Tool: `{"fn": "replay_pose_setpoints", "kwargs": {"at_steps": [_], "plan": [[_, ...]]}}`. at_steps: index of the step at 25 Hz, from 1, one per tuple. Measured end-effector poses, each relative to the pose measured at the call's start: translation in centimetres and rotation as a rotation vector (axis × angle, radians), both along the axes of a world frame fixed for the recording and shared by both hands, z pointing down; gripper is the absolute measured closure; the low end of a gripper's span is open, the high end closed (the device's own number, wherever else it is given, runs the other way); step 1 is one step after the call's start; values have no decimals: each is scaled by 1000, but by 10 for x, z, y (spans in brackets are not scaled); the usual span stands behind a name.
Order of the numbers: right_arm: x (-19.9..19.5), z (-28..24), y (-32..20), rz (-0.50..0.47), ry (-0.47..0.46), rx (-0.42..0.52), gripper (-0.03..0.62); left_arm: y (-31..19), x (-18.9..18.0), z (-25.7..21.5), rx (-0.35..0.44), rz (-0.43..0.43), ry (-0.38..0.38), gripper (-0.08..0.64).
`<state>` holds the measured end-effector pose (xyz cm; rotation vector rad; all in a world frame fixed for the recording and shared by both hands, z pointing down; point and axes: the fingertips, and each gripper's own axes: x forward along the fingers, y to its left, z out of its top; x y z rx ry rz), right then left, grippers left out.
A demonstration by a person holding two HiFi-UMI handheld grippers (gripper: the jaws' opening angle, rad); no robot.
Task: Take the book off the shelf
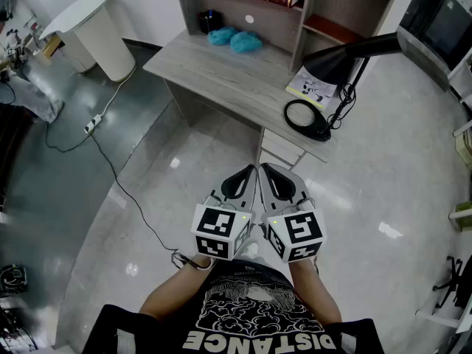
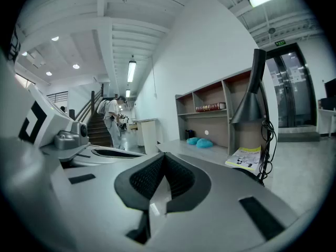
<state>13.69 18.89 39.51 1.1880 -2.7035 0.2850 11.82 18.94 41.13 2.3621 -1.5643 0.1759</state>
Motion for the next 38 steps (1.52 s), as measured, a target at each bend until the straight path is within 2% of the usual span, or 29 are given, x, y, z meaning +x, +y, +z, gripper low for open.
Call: {"fn": "replay_pose_setpoints", "kwargs": {"at_steps": [7, 16, 26, 38], "plan": [[1, 6, -8, -7, 10, -15, 575, -6, -1, 7, -15, -5, 1, 552], [-20, 11, -33, -3, 17, -30, 575, -32, -25, 11, -23, -11, 28, 552], [-76, 16, -97, 55, 31, -46, 575, -99, -79, 16, -39, 52, 43, 551], [-147, 8, -160, 154, 72, -39, 575, -167, -151, 6, -16, 148, 72, 551]]}}
